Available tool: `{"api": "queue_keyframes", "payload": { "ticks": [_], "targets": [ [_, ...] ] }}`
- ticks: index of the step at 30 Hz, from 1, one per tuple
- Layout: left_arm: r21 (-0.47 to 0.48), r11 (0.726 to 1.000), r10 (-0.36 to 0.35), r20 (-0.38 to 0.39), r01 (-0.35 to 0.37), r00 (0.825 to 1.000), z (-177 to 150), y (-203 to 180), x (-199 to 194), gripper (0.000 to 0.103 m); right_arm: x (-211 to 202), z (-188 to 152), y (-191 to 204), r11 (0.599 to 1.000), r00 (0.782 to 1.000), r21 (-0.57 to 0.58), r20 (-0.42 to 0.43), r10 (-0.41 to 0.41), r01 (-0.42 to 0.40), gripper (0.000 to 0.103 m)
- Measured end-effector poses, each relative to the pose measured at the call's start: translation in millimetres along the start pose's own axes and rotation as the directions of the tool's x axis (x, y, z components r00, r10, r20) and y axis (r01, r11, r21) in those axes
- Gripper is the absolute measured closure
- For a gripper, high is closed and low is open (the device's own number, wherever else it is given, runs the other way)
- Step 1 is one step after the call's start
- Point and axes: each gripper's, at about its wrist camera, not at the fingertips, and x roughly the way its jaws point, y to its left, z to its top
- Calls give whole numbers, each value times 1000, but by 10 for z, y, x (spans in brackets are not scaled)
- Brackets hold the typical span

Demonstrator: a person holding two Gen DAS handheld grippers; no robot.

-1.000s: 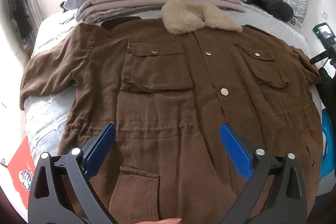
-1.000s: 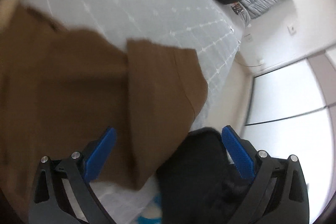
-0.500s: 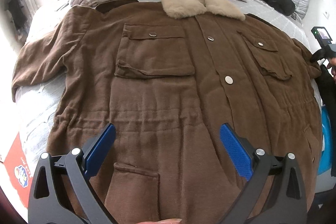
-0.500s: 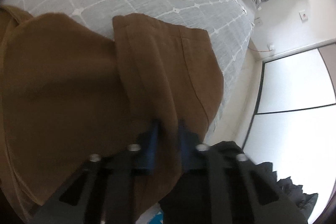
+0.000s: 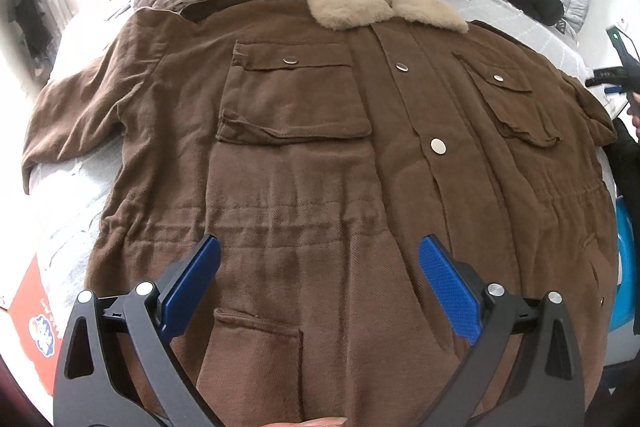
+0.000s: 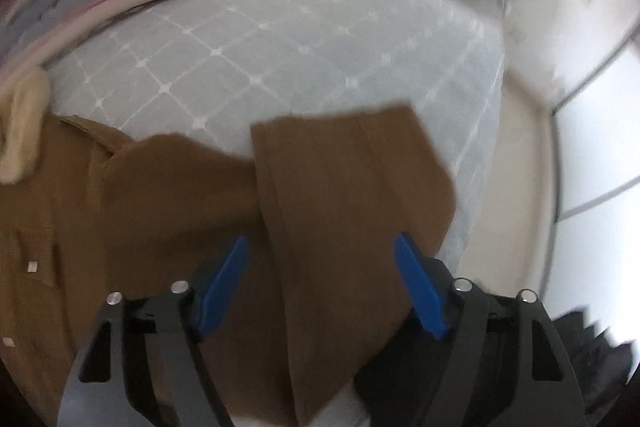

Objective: Fold large clothes
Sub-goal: 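Grasp the brown jacket sleeve cuff with the right tool, then lift the sleeve and lay it across the jacket body with the right tool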

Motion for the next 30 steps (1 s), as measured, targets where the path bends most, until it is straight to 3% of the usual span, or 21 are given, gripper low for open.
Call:
{"api": "queue_keyframes", "payload": {
  "ticks": [2,4,6,7,10,11,12,13,14,16,19,21,24,26,28,30],
  "targets": [
    [-1,1000,-4,-5,4,1000,6,-3,17,7,101,110,124,999,999,-20,10,-42,42,19],
    [0,1000,-6,-8,6,1000,12,-2,28,7,286,197,283,989,991,-57,-4,-137,137,19],
    [1,1000,-7,-11,7,1000,15,3,36,7,466,249,390,955,958,-88,-10,-287,285,19],
    [1,1000,-8,-13,8,1000,10,7,37,7,533,253,396,944,947,-89,-16,-321,319,19],
    [-2,1000,-20,-24,20,1000,13,24,47,7,811,232,268,969,964,-29,-98,-249,247,19],
    [-2,1000,-23,-26,23,999,12,30,48,7,801,206,191,980,977,17,-90,-195,198,31],
    [-2,1000,-22,-26,22,999,15,38,50,7,796,197,45,990,991,102,-97,-92,102,67],
    [-3,1000,-20,-27,20,999,13,46,50,7,771,179,-48,985,993,149,-98,-71,85,79],
    [-6,1000,-20,-30,20,999,15,54,57,7,689,165,-173,979,996,190,-70,-57,69,87],
    [-13,1000,-29,-37,28,999,15,64,67,7,524,116,-467,956,1000,293,-16,14,-9,91],
    [-8,1000,-22,-31,22,999,8,50,56,7,57,-70,-971,876,982,450,149,115,-171,92],
    [-7,1000,-20,-22,20,1000,5,45,34,7,-328,-266,-1280,807,945,514,283,161,-292,92],
    [-11,1000,-22,-11,22,1000,0,46,-2,7,-963,-846,-1839,669,852,581,499,157,-464,92],
    [-10,1000,-23,-7,23,1000,-7,39,-19,7,-1148,-1243,-2087,571,813,630,570,120,-526,92],
    [-9,1000,-23,-3,23,1000,-17,21,-29,7,-1097,-1606,-2308,460,807,693,582,96,-555,92],
    [-4,1000,-24,-3,24,1000,-39,1,-38,7,-768,-1869,-2469,338,824,755,548,145,-562,92]
  ]
}}
